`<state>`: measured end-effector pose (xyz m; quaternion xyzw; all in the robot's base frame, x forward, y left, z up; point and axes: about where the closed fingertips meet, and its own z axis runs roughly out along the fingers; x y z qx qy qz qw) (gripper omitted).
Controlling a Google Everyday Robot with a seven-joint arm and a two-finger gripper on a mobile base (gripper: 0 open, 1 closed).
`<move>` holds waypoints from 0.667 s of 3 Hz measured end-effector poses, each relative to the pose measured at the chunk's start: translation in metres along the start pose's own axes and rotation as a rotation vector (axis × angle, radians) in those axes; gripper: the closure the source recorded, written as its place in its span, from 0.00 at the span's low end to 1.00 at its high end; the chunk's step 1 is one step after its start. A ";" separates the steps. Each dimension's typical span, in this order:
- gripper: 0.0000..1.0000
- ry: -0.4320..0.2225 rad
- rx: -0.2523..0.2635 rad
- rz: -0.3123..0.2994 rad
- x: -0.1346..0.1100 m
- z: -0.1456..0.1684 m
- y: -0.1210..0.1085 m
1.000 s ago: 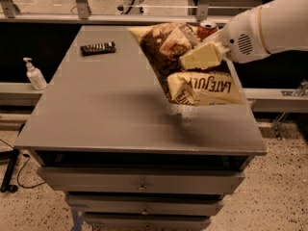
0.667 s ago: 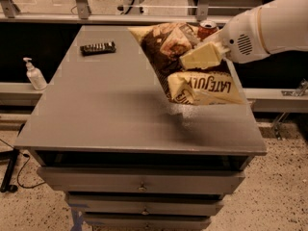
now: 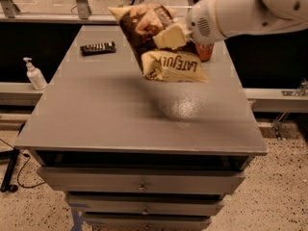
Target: Move brown chip bag near rxbar chocolate
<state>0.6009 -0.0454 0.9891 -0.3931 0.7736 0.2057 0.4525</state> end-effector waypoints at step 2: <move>1.00 -0.041 0.100 -0.017 -0.045 0.079 -0.047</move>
Offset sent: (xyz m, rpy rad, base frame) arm 0.1491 0.0554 -0.0031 -0.0066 -0.1219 -0.1546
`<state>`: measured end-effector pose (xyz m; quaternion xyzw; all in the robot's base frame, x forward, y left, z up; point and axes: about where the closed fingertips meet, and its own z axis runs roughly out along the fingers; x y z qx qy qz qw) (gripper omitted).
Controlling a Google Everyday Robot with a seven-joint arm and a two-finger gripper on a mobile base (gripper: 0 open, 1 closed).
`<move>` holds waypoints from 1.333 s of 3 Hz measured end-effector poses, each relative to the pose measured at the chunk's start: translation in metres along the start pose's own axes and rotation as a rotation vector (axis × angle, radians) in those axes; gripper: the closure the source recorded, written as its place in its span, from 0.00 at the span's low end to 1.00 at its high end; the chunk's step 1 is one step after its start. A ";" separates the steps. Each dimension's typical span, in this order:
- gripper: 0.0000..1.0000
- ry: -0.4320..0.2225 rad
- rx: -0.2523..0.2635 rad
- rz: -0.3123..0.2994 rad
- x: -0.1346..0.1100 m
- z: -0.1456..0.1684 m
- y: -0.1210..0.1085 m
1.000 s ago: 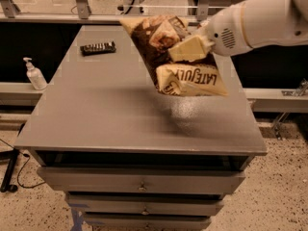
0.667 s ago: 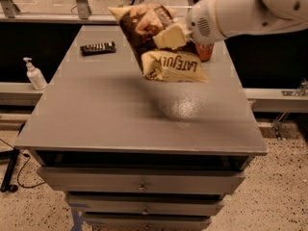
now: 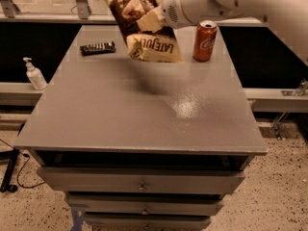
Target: Move brown chip bag near rxbar chocolate
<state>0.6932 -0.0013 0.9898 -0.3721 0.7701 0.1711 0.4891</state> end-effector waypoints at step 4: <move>0.85 -0.064 0.108 0.143 0.004 0.115 -0.069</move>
Offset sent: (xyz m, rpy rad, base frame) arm 0.1293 -0.0018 -0.0350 0.0740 -0.0764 -0.1990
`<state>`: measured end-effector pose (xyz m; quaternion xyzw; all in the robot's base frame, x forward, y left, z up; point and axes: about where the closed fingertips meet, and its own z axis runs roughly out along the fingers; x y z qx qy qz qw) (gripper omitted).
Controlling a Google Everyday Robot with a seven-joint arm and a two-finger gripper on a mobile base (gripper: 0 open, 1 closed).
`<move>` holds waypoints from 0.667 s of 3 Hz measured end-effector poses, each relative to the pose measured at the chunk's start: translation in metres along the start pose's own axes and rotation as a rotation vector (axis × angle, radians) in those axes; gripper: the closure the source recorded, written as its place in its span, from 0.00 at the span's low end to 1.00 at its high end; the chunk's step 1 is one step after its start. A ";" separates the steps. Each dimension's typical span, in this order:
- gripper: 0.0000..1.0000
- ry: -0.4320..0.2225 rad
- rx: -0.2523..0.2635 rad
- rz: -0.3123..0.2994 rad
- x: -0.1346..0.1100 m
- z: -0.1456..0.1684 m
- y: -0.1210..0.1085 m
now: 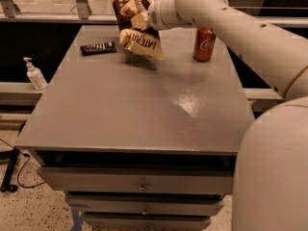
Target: Move brown chip bag near rxbar chocolate
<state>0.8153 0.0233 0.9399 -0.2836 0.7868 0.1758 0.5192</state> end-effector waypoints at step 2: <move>0.38 0.039 -0.063 0.056 0.023 0.026 0.024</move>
Offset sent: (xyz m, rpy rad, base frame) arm -0.0074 0.0315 -0.0450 0.0459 0.1142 0.0380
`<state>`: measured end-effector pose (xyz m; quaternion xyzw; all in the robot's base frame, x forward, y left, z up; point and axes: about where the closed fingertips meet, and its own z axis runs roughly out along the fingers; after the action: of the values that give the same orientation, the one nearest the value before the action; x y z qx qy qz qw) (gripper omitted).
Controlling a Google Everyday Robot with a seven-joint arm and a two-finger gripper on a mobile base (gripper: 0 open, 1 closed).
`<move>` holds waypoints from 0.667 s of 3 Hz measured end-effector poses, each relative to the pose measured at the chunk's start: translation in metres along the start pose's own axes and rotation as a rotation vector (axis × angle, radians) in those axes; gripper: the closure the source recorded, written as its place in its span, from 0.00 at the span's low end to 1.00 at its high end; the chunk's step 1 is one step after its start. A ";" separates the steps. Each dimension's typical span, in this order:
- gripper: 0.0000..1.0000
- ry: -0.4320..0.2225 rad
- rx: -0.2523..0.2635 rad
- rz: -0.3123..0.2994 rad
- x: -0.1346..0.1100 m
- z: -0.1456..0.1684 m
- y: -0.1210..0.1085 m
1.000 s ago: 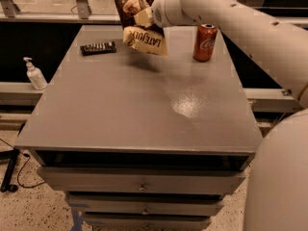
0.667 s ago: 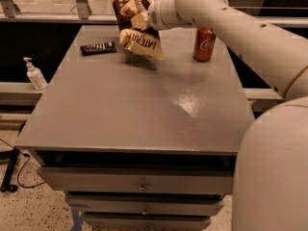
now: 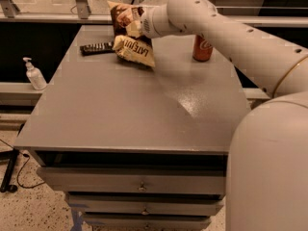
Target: Move brown chip bag near rxbar chocolate
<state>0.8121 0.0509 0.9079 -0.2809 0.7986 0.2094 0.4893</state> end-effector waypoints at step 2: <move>0.00 -0.006 -0.021 0.018 0.004 0.000 0.008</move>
Offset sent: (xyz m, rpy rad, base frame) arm -0.0109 0.0027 0.0039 0.0469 0.0037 0.0157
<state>0.8054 0.0555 0.9050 -0.2784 0.7973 0.2231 0.4869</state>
